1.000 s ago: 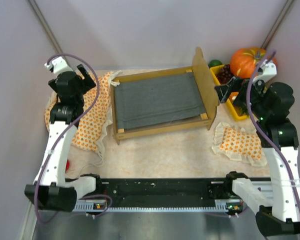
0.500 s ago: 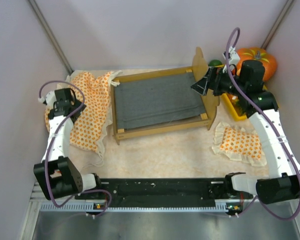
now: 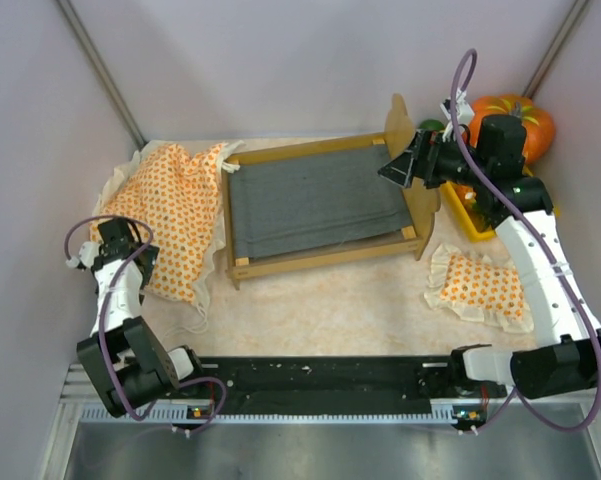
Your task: Set up the pet bed
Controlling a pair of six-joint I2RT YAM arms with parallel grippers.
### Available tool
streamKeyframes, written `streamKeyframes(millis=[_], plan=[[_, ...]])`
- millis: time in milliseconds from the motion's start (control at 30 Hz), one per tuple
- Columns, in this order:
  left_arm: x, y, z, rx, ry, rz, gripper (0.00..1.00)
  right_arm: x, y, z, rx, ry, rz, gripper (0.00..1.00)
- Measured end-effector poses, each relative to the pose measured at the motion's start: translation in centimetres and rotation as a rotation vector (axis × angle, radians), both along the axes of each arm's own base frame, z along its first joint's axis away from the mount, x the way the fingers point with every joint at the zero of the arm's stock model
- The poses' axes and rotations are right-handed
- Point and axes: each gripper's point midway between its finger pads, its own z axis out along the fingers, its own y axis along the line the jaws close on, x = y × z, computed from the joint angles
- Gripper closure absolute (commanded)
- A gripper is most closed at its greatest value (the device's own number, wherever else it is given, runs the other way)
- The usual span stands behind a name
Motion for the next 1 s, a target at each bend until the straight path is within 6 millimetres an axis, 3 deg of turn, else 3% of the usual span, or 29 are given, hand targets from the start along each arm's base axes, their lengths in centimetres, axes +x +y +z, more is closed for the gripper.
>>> streamKeyframes(millis=[167,367,433,567,600,667,733,833,900,1000], plan=[[-0.3,-0.1,-2.2,-0.014,-0.004,0.016,0.02,0.0,0.2,-0.2,0.008,0.015,0.014,0.01],[-0.1,-1.0,-6.3,-0.067,-0.021,-0.012,0.07,-0.1,0.4,-0.1,0.027,0.03,0.015,0.01],[0.9,-0.9,-6.0,-0.058,-0.075,-0.02,0.11,0.0,0.5,-0.2,0.032,0.036,0.016,0.01],[2.1,-0.3,-6.0,-0.021,-0.143,-0.036,0.58,0.4,0.6,-0.3,0.038,0.045,0.011,0.01],[2.2,-0.3,-6.1,-0.017,-0.147,-0.041,0.85,0.5,0.6,-0.4,0.04,0.046,0.01,0.01],[2.2,-0.3,-6.5,-0.021,-0.155,-0.042,1.0,0.7,0.6,-0.5,0.044,0.051,0.009,0.01],[2.2,-0.7,-6.7,-0.031,-0.156,-0.06,1.0,0.9,0.7,-0.6,0.05,0.057,0.008,0.01],[2.2,-1.0,-6.1,-0.038,-0.162,-0.078,1.0,1.2,1.1,-1.0,0.051,0.072,0.011,0.01],[2.2,-1.1,-4.7,-0.032,-0.173,-0.096,1.0,1.3,1.6,-1.5,0.046,0.084,0.018,0.01],[3.4,-0.8,0.5,0.016,-0.244,-0.134,1.0,1.1,3.0,-2.3,0.036,0.104,0.049,0.01]])
